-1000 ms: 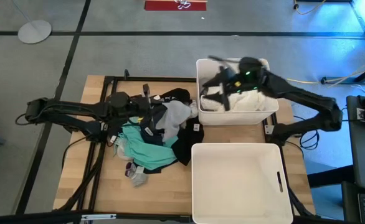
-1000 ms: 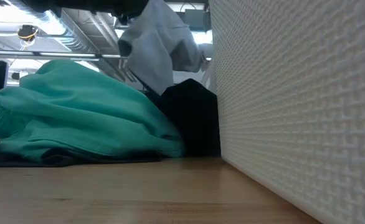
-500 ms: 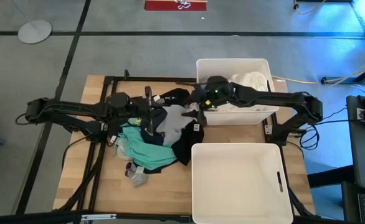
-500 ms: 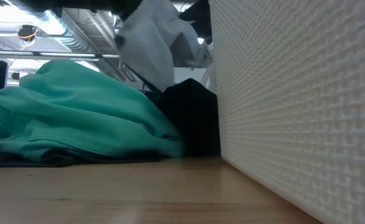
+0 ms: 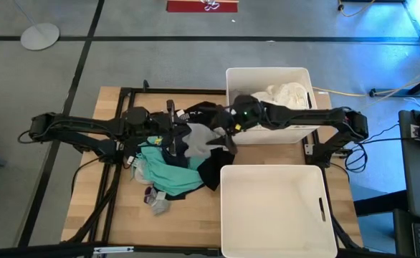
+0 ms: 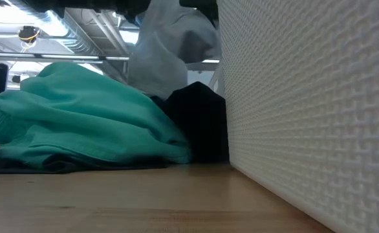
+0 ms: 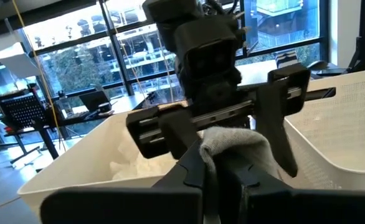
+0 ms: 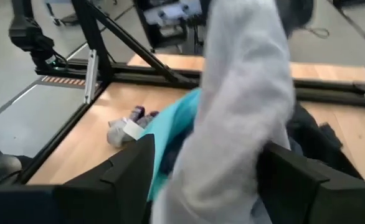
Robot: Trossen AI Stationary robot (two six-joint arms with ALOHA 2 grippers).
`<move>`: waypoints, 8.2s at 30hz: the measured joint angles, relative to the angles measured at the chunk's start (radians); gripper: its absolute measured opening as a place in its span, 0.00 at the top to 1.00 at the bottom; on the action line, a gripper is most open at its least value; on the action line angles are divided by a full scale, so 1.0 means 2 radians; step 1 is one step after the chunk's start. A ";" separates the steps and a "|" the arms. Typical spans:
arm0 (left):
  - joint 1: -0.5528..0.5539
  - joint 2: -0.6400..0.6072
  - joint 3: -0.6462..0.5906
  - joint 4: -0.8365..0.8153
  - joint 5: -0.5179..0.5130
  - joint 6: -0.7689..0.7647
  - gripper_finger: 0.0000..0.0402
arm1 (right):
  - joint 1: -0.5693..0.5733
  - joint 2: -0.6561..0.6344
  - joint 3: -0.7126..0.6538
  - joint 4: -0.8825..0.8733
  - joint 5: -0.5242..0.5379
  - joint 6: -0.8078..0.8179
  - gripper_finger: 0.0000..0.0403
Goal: Sort clothes
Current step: Put the gray pants into the top white laundry bin, then put the white patterned sock into the top white laundry bin, then put the mint blue pants into the bottom white laundry bin
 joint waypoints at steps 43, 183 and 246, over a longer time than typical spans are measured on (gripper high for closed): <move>0.027 -0.001 0.000 -0.115 -0.031 -0.086 0.54 | 0.005 -0.206 0.070 -0.208 0.447 -0.163 0.95; 0.011 0.154 0.198 -0.240 -0.021 -0.023 0.92 | 0.038 -0.043 0.069 -0.196 0.222 -0.060 0.39; 0.025 0.124 0.149 -0.386 -0.023 -0.131 0.53 | -0.100 -0.125 0.070 -0.503 0.515 0.007 0.33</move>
